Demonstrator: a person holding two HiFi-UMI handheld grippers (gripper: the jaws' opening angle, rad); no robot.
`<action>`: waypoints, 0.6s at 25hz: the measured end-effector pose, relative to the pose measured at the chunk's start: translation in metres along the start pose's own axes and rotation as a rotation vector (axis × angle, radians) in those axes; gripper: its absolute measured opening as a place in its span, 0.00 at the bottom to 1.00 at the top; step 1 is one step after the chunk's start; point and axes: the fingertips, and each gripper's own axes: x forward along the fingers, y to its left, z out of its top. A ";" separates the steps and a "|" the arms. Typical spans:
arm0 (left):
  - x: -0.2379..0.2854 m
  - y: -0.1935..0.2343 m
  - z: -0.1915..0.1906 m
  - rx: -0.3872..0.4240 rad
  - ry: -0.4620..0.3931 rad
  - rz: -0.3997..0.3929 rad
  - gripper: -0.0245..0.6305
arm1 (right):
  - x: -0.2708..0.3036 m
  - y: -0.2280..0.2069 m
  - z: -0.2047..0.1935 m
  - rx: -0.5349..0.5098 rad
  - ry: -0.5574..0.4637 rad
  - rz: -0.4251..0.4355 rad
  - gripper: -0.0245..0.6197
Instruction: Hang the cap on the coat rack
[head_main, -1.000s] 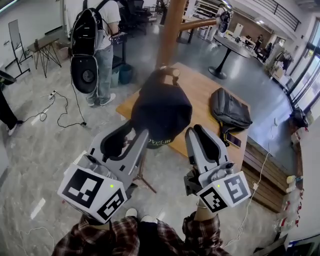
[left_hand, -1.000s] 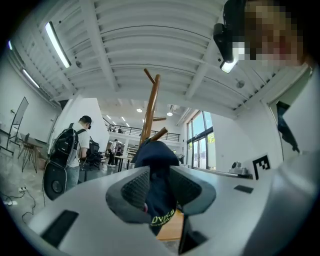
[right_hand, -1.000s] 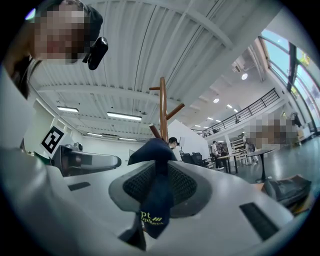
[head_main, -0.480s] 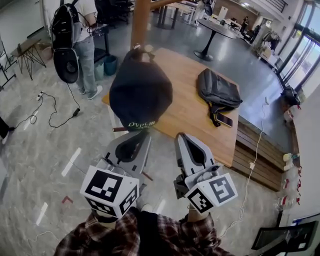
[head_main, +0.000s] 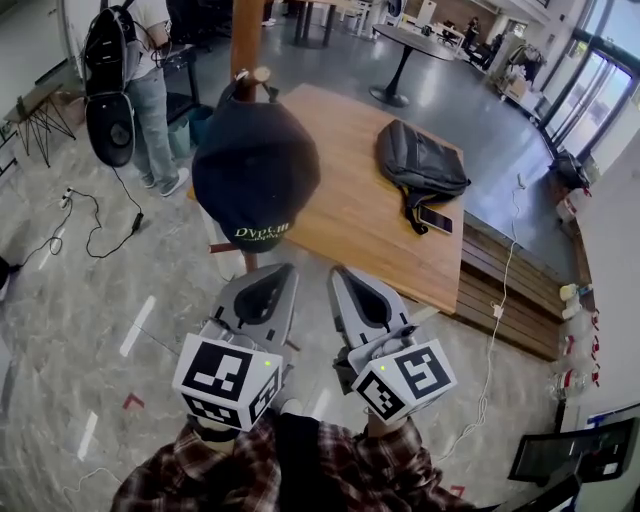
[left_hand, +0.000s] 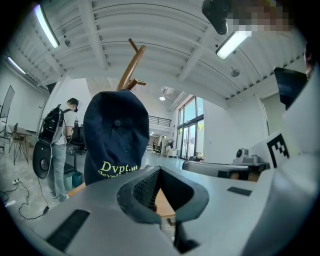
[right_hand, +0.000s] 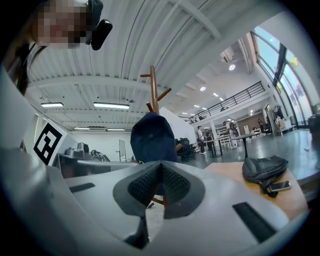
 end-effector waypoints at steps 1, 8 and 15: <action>0.001 -0.001 0.001 -0.001 -0.003 -0.002 0.05 | -0.001 -0.002 0.000 0.001 0.000 -0.002 0.05; 0.006 -0.007 0.007 -0.002 -0.016 -0.019 0.05 | -0.004 -0.008 0.002 0.005 -0.004 -0.003 0.05; 0.009 -0.009 0.010 -0.040 -0.022 -0.043 0.05 | -0.003 -0.013 0.001 0.024 -0.003 -0.001 0.05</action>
